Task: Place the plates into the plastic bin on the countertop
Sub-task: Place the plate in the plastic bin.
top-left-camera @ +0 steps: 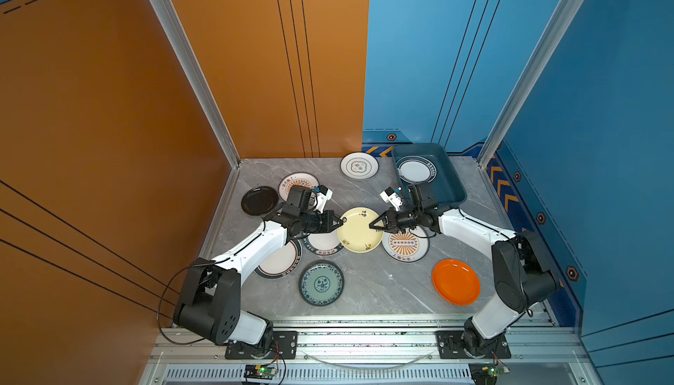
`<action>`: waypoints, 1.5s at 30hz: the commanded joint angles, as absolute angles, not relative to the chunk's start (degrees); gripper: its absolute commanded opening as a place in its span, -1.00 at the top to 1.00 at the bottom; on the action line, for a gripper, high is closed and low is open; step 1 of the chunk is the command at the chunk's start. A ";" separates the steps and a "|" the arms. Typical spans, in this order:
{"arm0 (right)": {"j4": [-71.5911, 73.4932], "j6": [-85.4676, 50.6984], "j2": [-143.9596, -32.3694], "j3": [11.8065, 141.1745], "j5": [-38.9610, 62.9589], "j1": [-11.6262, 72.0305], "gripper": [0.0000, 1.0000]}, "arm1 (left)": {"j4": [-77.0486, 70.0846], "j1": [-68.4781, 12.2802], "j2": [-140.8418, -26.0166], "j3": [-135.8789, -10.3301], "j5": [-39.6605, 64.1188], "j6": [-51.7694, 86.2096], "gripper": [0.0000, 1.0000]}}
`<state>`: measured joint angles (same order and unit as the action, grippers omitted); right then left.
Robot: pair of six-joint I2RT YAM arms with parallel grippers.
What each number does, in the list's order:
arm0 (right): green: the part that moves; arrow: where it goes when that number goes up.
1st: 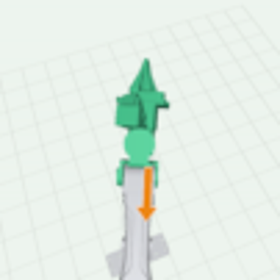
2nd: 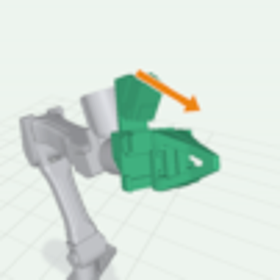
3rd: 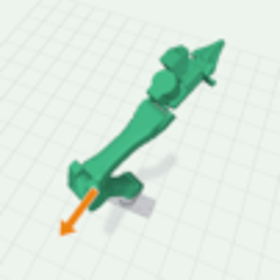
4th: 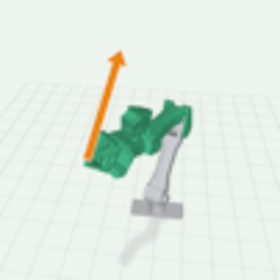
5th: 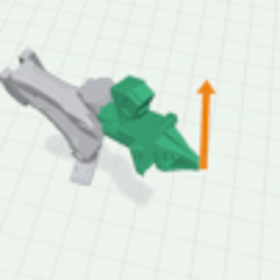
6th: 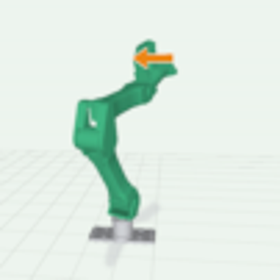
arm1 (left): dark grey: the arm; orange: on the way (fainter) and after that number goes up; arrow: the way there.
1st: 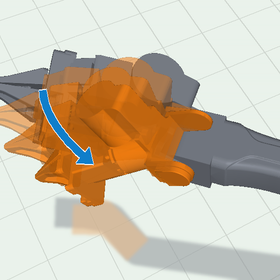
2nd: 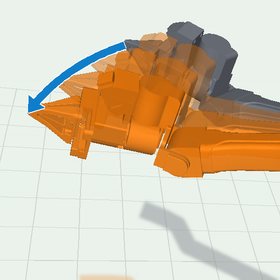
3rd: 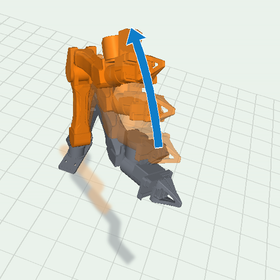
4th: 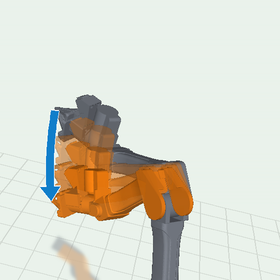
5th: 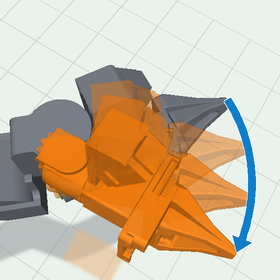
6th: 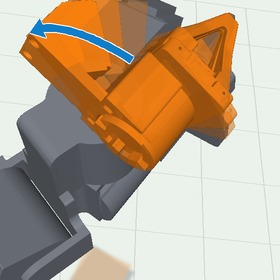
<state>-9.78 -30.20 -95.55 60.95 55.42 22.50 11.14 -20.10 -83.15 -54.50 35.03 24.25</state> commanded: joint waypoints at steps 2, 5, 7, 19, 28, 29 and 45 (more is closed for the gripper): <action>-8.81 -31.65 -96.47 61.94 54.90 22.99 1.00 | 9.40 -20.30 -82.87 -56.16 35.78 24.53 0.91; -8.32 -33.07 -95.70 62.35 53.59 21.88 1.00 | 9.75 -20.39 -82.70 -55.83 34.80 24.18 0.48; -9.00 -33.31 -94.79 63.11 51.96 20.25 1.00 | 9.89 -20.48 -82.31 -55.42 33.73 23.84 0.08; -34.64 -21.67 -94.39 85.16 20.68 2.27 1.00 | 10.37 -20.83 -77.57 -53.37 29.88 20.57 -0.96; -42.83 -17.68 -108.35 97.31 15.80 -6.46 1.00 | 10.35 -20.57 -75.33 -50.57 30.22 19.91 -0.96; -42.79 -17.46 -109.03 97.00 15.58 -6.80 1.00 | 10.37 -20.51 -75.16 -50.16 30.30 19.99 -0.96; -41.14 -17.20 -116.97 95.84 12.16 -8.34 1.00 | 9.67 -20.35 -75.39 -49.31 30.59 19.86 -0.96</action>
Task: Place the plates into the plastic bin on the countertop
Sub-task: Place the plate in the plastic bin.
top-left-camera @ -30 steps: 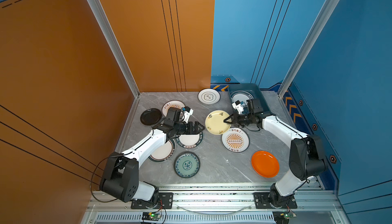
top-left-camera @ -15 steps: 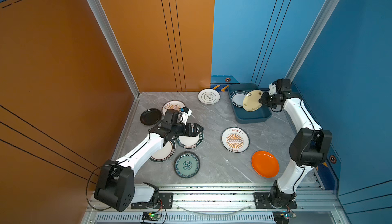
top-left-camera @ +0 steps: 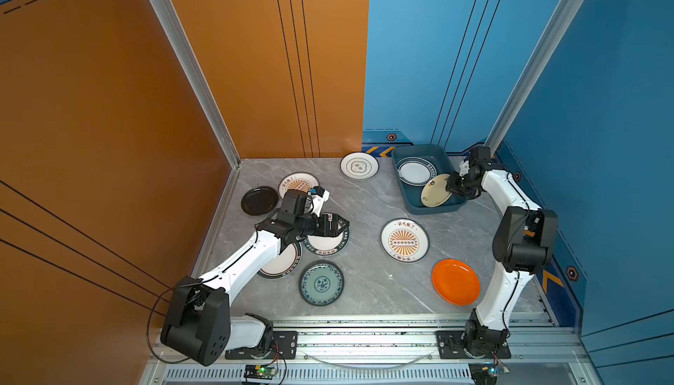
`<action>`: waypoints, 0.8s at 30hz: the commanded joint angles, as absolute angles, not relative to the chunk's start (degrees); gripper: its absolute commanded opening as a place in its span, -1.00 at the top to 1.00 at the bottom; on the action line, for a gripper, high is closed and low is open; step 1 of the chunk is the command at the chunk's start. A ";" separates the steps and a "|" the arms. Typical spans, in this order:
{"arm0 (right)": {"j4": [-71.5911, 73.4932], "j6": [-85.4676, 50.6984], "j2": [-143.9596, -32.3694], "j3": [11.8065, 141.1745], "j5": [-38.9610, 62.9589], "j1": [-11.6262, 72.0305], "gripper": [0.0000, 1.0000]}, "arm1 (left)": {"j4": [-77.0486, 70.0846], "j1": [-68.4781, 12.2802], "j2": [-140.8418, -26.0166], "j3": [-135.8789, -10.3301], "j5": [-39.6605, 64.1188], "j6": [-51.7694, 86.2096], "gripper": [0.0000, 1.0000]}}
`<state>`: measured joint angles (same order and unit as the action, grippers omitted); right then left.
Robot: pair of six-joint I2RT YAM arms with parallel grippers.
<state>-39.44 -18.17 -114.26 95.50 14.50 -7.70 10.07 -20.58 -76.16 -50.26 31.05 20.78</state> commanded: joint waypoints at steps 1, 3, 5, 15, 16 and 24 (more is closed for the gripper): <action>-41.17 -17.23 -117.43 95.89 11.81 -8.35 1.00 | 9.57 -20.32 -75.42 -49.39 30.59 19.86 -0.96; -41.22 -17.27 -118.27 96.09 11.47 -8.34 1.00 | 9.58 -20.30 -75.50 -49.32 30.59 19.86 -0.96; -41.22 -17.31 -118.46 96.25 10.45 -8.26 1.00 | 9.53 -20.30 -75.50 -49.44 30.61 19.78 -0.96; -44.69 -16.36 -120.19 97.12 -2.83 -6.63 0.43 | 9.15 -20.21 -75.94 -49.34 30.74 19.69 -0.96; -44.94 -16.39 -120.47 97.24 -3.36 -6.44 0.39 | 9.04 -20.21 -76.02 -49.31 30.79 19.77 -0.96; -45.77 -16.00 -121.15 97.32 -7.67 -5.15 0.29 | 8.70 -20.21 -76.20 -49.16 30.85 19.86 -0.96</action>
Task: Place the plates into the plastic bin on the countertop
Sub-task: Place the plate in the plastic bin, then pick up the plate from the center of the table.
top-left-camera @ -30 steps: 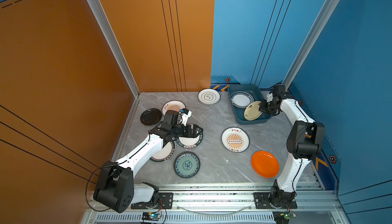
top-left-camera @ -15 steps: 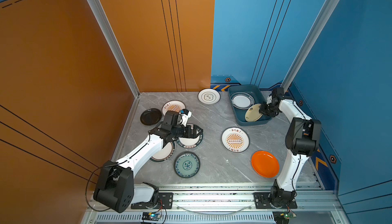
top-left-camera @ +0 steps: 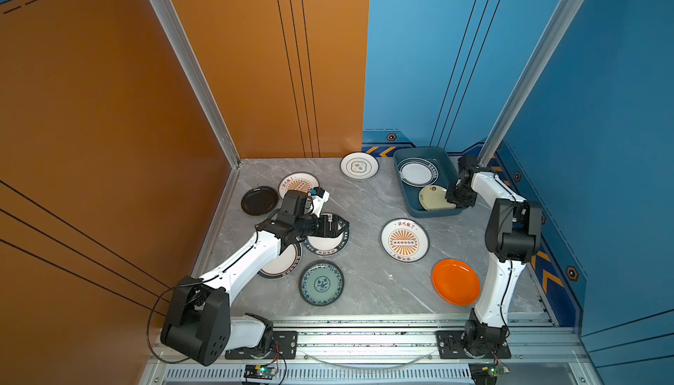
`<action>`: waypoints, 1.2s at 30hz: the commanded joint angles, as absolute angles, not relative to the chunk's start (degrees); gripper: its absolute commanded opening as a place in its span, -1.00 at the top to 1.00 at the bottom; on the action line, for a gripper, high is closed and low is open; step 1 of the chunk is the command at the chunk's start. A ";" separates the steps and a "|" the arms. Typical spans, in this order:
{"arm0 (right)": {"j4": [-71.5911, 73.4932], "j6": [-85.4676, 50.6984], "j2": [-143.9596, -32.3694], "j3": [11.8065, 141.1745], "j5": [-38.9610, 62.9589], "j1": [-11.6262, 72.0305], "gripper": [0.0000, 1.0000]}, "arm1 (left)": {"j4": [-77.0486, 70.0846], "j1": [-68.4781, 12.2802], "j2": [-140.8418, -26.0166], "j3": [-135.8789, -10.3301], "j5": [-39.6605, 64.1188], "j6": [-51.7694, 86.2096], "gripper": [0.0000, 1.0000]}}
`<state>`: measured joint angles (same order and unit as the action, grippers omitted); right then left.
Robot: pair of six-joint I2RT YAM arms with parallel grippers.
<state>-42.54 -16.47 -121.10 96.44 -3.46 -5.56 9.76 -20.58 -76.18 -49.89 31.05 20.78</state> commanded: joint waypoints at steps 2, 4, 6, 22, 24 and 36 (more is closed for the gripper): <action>-45.81 -15.74 -120.10 97.14 -9.94 -4.69 0.30 | 8.79 -20.21 -76.12 -49.20 30.85 19.86 -0.96; -45.77 -15.49 -119.18 96.88 -11.76 -4.23 0.30 | 9.00 -20.45 -76.20 -49.31 30.86 19.61 -0.96; -45.51 -15.31 -115.40 96.26 -13.96 -3.57 0.31 | 9.93 -21.20 -76.60 -49.95 30.13 18.87 -0.96; -40.50 -17.61 -88.29 84.39 3.52 3.36 0.23 | 15.73 -36.83 -98.86 -70.04 21.02 18.19 -0.99; -39.24 -18.52 -85.70 80.61 6.27 3.86 0.23 | 15.36 -37.46 -102.43 -72.44 21.73 18.92 -0.94; -36.43 -19.08 -78.88 68.80 12.44 3.74 0.22 | 12.11 -38.89 -116.10 -79.40 24.58 22.49 -0.75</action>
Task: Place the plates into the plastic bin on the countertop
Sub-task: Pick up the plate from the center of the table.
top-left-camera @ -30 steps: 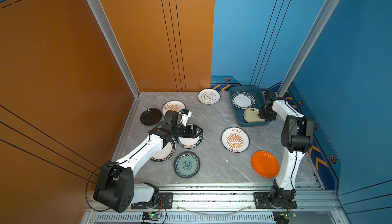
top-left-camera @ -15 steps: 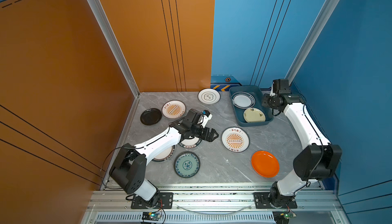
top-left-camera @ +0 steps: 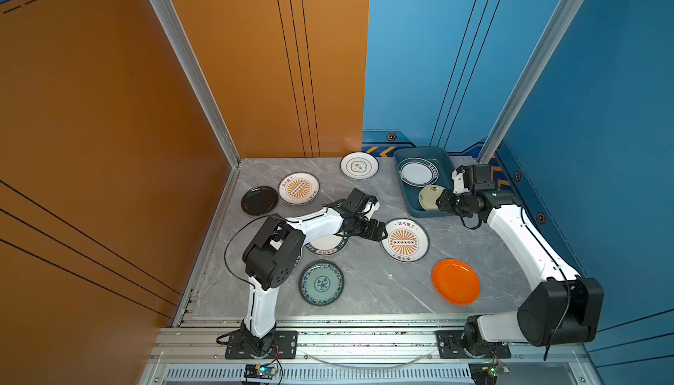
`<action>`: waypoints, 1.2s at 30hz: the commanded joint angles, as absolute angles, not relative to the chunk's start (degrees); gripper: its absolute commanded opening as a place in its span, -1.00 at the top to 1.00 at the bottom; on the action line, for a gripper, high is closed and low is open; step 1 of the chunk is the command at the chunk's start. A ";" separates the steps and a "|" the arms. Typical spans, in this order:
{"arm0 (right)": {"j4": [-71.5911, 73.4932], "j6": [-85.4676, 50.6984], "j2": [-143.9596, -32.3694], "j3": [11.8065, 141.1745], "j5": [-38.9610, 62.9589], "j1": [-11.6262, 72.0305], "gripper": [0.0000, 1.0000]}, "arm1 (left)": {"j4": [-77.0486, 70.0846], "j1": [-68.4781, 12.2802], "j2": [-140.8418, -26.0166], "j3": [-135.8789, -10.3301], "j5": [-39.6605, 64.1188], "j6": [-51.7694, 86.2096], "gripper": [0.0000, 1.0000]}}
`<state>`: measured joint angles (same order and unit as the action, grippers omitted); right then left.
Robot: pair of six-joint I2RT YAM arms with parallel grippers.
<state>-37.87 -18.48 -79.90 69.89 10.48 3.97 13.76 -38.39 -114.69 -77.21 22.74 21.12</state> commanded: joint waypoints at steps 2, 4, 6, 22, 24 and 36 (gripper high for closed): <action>-36.05 -19.24 -79.09 68.38 13.30 3.38 0.22 | 11.36 -39.15 -117.09 -79.84 24.86 23.04 -0.75; -35.44 -19.58 -79.19 67.98 14.46 2.95 0.22 | 11.42 -39.36 -118.21 -80.28 25.27 23.58 -0.64; -34.81 -19.88 -79.28 67.85 15.21 2.56 0.22 | 9.24 -39.45 -119.27 -80.66 25.84 24.05 -0.57; -33.71 -20.57 -78.79 66.36 16.52 1.85 0.22 | 7.10 -40.43 -124.71 -81.94 28.49 26.02 0.43; -33.65 -20.65 -78.75 66.22 16.61 1.85 0.22 | 7.12 -40.36 -125.04 -81.86 28.56 25.93 0.59; -33.40 -20.75 -78.16 64.70 17.62 2.02 0.22 | 6.51 -39.73 -124.15 -80.24 28.92 25.75 1.00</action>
<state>-33.85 -19.84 -79.81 65.49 16.73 2.24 3.49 -39.81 -123.50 -81.45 30.46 27.75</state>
